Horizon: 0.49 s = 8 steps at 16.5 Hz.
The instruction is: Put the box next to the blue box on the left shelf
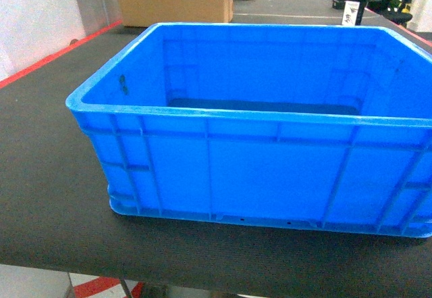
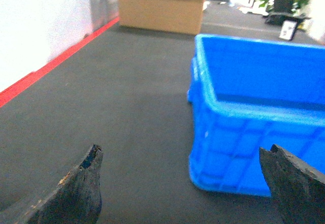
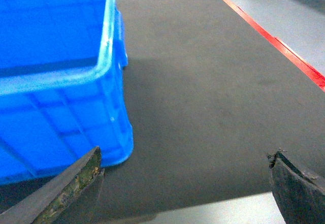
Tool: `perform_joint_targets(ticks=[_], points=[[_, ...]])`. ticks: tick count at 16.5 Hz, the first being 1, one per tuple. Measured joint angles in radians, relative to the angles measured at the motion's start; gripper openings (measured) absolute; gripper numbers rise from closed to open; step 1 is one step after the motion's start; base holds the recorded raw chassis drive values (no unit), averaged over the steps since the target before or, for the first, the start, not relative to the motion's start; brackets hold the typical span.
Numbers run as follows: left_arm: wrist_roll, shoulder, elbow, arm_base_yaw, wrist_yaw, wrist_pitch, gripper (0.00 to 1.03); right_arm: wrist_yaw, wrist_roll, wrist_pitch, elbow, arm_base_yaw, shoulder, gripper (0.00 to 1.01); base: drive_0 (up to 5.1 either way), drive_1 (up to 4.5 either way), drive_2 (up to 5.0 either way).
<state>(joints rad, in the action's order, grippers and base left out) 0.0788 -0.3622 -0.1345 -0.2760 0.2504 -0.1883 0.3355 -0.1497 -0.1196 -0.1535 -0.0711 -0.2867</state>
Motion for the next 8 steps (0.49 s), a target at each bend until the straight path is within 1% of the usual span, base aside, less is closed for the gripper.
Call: perform_joint_targets(ticks=[1,2,3,5,6,8], points=[[-0.008,-0.245,-0.131,-0.021,-0.029,-0.178,0.98,-0.118,-0.022,0.142,-0.115,0.093,-0.203,0.98,0.0,0.00,0.0],[-0.021,-0.679,-0.411,0.035,-0.078,-0.228,0.98,-0.269,-0.028,0.262,-0.391,0.144,-0.606,0.98,0.0,0.00,0.0],[-0.038,-0.891,-0.573,0.038,-0.079,-0.153,0.98,-0.317,-0.026,0.218,-0.548,0.145,-0.845,0.98,0.0,0.00,0.0],[-0.061,-1.019,-0.729,0.036,-0.079,-0.026,0.98,-0.329,-0.027,0.184,-0.687,0.145,-1.005,0.98,0.0,0.00,0.0],[-0.066,-1.063,-0.784,0.035,-0.076,0.022,0.98,-0.333,-0.037,0.181,-0.746,0.157,-1.078,0.98,0.0,0.00,0.0],[-0.084,-1.149,-0.872,0.029,-0.074,0.107,0.98,-0.348,-0.053,0.151,-0.812,0.147,-1.207,0.98,0.0,0.00,0.0]])
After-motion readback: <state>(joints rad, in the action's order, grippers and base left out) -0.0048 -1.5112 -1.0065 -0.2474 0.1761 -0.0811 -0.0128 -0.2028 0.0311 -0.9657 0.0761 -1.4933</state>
